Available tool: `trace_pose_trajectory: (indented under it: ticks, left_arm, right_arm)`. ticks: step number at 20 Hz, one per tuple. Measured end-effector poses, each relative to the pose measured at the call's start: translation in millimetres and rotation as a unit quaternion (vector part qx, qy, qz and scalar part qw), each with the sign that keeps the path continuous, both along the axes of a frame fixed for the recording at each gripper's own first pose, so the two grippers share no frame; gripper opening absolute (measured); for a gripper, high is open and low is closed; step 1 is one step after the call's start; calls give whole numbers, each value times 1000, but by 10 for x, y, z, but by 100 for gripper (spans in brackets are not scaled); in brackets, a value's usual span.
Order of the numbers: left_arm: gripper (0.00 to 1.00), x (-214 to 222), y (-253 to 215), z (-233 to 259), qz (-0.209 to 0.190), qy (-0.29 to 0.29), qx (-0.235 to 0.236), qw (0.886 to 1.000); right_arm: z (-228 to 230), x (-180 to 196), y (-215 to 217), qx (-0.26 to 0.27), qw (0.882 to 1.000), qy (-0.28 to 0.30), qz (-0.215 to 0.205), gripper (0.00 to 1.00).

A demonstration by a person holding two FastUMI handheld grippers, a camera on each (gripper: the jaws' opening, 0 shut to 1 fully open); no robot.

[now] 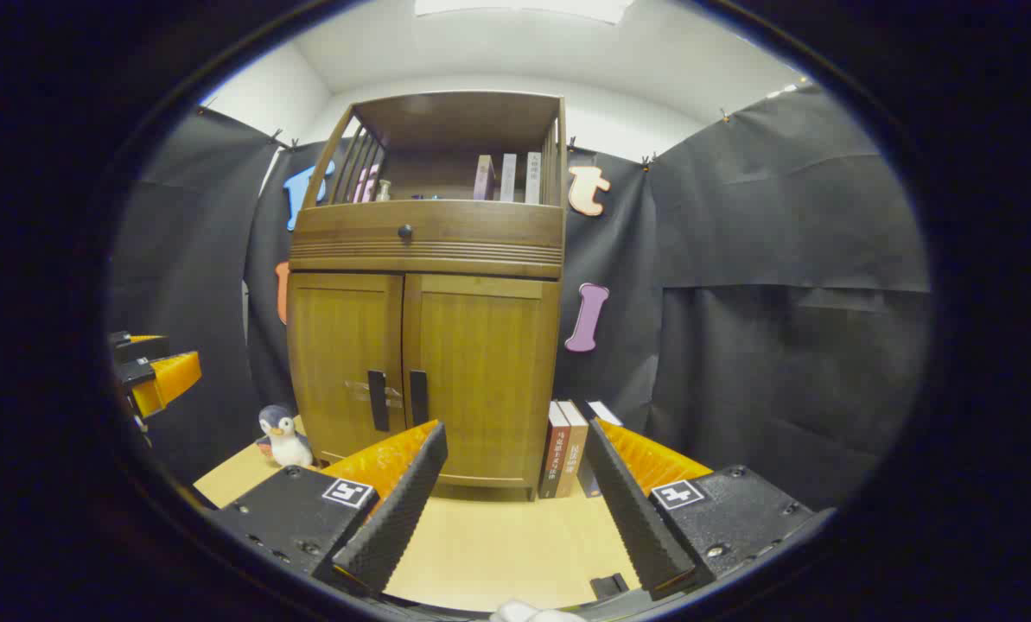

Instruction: Open the right door of the double-door shoe cabinet with the right hand, and open the left door with the left hand.

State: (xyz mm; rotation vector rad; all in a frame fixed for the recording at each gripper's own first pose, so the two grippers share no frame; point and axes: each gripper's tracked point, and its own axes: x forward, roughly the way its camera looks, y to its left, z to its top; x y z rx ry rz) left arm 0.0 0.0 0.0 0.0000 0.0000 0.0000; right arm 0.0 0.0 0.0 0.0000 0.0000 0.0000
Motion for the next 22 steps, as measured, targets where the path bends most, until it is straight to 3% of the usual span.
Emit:
trace_pose_trajectory:
  ticks: [14, 22]
  left_arm:
    - [96, -65, 92, 12, 4, -2, -4, 1000]
    - [95, -95, 52, -18, 20, 4, -4, 1000]
  right_arm:
    - [-60, 59, 101, -8, 1000, 0, 1, 100]
    - [-486, 629, 203, -32, 999, 27, 26, 100]
